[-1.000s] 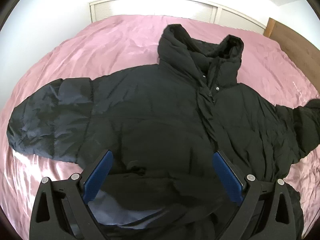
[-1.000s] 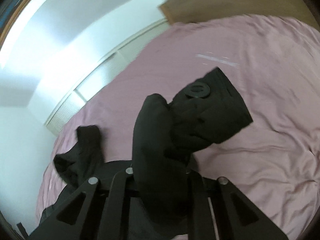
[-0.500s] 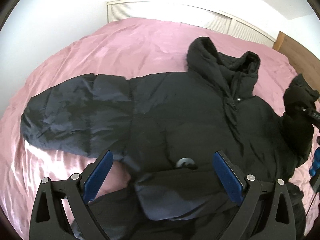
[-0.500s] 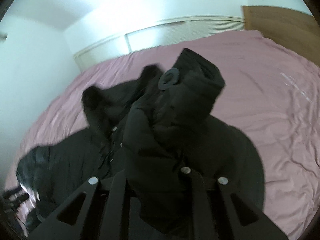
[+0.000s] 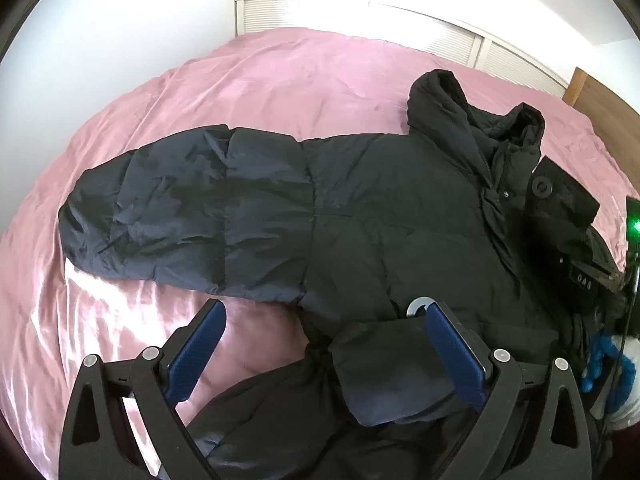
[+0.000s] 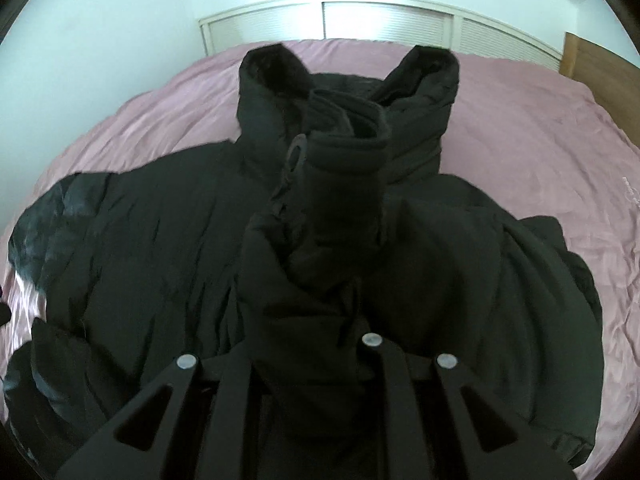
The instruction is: Fold large clothes
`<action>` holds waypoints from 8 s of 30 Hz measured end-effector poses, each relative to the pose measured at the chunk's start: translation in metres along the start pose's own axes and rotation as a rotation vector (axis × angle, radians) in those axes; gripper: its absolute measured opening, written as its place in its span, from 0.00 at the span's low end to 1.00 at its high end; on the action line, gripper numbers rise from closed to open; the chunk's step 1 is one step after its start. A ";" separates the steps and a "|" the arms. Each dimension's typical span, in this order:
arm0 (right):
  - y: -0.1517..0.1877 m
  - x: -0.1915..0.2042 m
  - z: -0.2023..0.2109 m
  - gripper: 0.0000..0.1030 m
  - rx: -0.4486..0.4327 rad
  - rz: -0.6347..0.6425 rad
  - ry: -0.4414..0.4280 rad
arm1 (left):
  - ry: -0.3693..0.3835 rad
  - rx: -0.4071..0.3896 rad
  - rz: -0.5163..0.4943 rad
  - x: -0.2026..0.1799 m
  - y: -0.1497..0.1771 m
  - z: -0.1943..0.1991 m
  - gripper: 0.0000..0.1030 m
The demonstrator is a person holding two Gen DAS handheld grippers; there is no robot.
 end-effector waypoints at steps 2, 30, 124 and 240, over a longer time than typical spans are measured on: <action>0.006 0.003 0.001 0.16 0.006 0.020 -0.010 | 0.004 0.003 0.005 0.000 0.000 -0.001 0.96; -0.002 0.060 0.027 0.76 -0.004 0.102 -0.304 | -0.007 0.017 0.013 -0.001 -0.002 -0.016 0.96; 0.065 -0.146 0.090 0.80 0.047 -0.179 0.124 | 0.219 0.135 -0.212 -0.182 -0.030 -0.070 0.96; -0.027 0.062 0.017 0.80 -0.032 0.069 -0.130 | 0.373 0.135 -0.127 -0.051 -0.076 -0.111 0.69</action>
Point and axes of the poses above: each gripper's, at about its wrist camera, not at the fingertips, and z roughly against the way its jaws point, x to its left, y to its underside, the point moved 1 cm from there along -z, roughly the way its jaws point
